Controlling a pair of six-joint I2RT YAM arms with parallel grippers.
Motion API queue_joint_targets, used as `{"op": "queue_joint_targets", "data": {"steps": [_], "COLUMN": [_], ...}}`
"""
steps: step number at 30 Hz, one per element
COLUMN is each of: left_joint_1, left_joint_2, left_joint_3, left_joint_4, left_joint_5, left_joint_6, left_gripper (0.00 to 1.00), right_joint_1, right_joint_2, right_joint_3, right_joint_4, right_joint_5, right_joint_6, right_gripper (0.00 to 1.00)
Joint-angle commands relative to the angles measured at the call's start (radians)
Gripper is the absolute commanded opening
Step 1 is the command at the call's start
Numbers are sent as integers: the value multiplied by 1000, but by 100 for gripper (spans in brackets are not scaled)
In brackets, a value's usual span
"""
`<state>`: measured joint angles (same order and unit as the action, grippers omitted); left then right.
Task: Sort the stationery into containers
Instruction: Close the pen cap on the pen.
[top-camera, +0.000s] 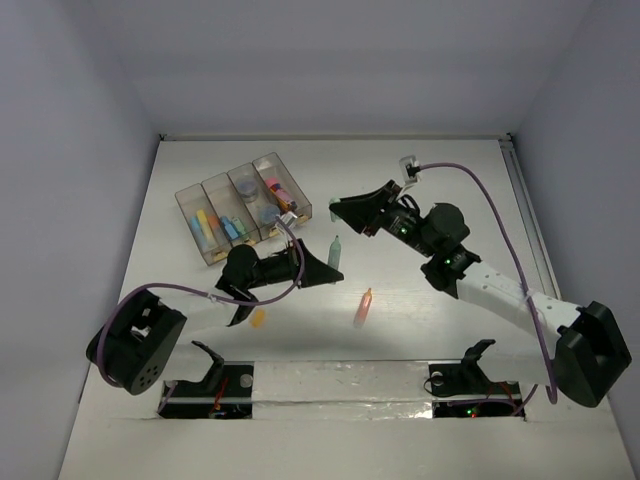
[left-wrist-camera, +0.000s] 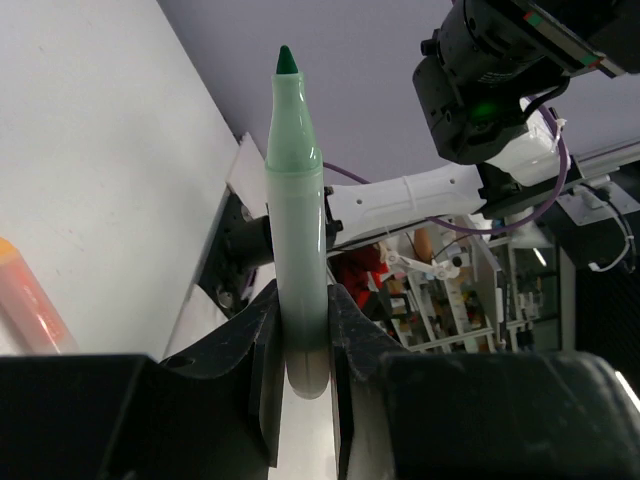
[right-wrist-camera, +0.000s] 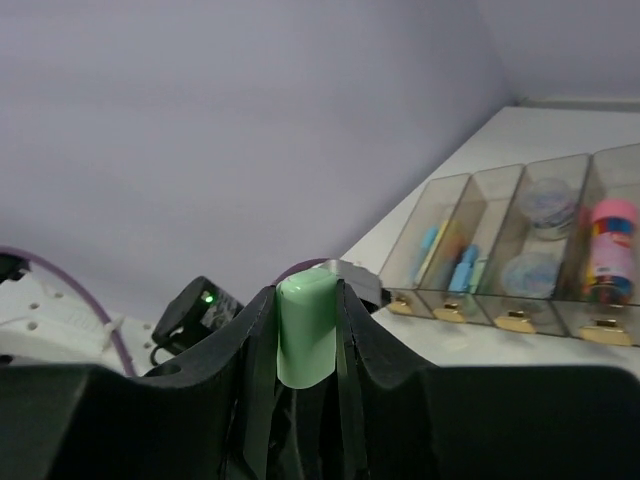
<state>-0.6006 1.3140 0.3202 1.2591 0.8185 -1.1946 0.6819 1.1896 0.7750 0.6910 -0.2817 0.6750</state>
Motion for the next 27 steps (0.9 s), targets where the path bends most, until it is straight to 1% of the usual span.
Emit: {"op": "queue_joint_targets", "data": {"steps": [1,3,6,12,15,20,27], "left_joint_1": [-5,-5,-5,-5,-5,-5,-5], "left_joint_2": [11,21,-4,-50,-79,-134,-174], "left_joint_3": [19,23,33,33,36,42,40], "left_joint_4": [727,811,810,783,773,751,752], "left_joint_5": [48,51,50,51,51,50,54], "left_joint_6": [-111,-160,-146,-114,-92,-51,-45], "left_gripper": [0,0,0,0,0,0,0], "right_joint_1": [-4,-4,-4,-4,-4,-4,-4], "right_joint_2": [24,47,62,67,79,97,120], "right_joint_3": [15,12,6,-20,-45,-59,-62], "right_joint_4": [174,235,294,331,375,401,432], "right_joint_5": [-120,-158,-180,-169,-168,-154,-163], "right_joint_6": [72,96,149,182,215,251,276], "right_gripper": [0,0,0,0,0,0,0]}}
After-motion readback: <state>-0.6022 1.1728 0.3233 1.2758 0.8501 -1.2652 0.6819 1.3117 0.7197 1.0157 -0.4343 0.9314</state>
